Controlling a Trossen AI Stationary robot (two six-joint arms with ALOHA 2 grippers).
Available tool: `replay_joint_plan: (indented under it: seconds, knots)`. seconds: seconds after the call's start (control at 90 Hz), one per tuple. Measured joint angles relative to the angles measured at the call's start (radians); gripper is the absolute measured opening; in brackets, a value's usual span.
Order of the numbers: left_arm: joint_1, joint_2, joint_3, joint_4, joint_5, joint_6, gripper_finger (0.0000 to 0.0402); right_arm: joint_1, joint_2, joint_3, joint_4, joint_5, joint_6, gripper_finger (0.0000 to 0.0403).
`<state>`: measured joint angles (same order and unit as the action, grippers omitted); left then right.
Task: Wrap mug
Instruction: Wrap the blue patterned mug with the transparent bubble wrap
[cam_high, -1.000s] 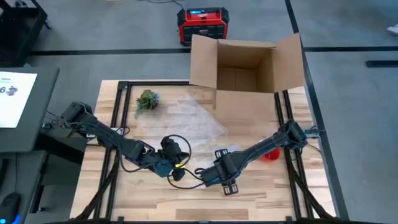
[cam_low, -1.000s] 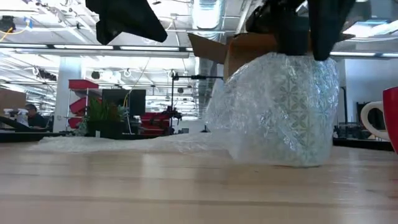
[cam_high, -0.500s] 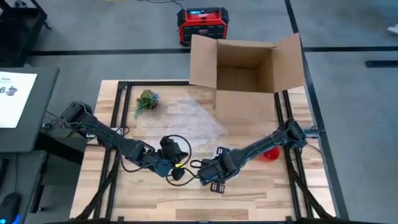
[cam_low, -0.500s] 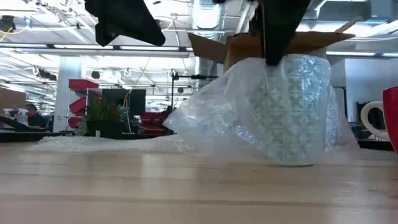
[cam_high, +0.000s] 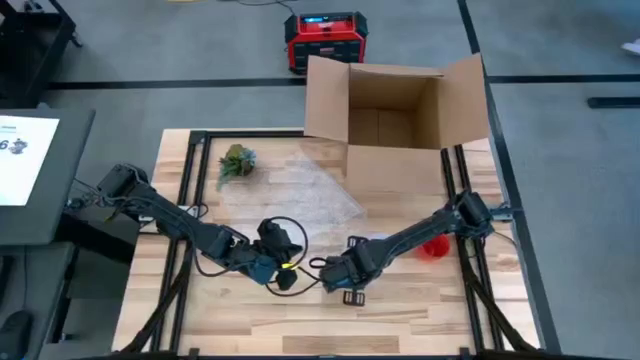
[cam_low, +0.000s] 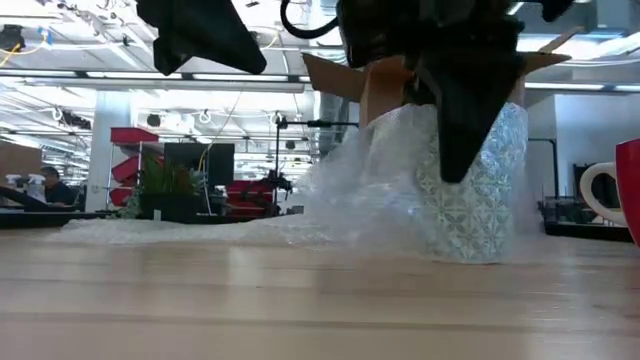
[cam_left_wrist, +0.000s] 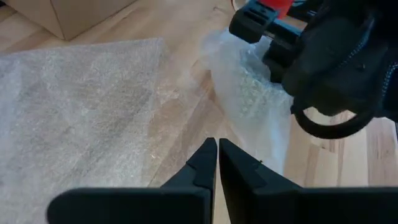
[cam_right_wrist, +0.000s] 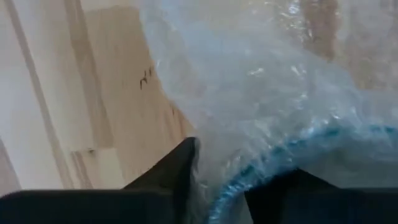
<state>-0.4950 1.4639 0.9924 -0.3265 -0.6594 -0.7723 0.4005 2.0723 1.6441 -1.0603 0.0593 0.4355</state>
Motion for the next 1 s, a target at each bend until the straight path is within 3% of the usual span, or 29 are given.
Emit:
replay_joint_plan:
  seconds: [0.178,0.578,0.756,1.0]
  knots:
    - [0.0,0.0,0.0,0.005,0.0,0.0,0.0,0.026,-0.056,-0.008,-0.024,-0.015,-0.028,0.01]
    - [0.0,-0.001,0.005,0.016,-0.008,-0.006,0.0,0.027,-0.214,-0.007,-0.035,-0.01,0.076,0.0172]
    - [-0.001,0.001,-0.001,-0.008,0.002,0.001,0.0,0.032,-0.203,-0.001,0.075,-0.005,0.138,0.0173]
    - [0.0,0.0,-0.001,0.002,0.0,0.0,0.0,0.02,-0.08,-0.002,0.068,0.025,0.176,0.0173]
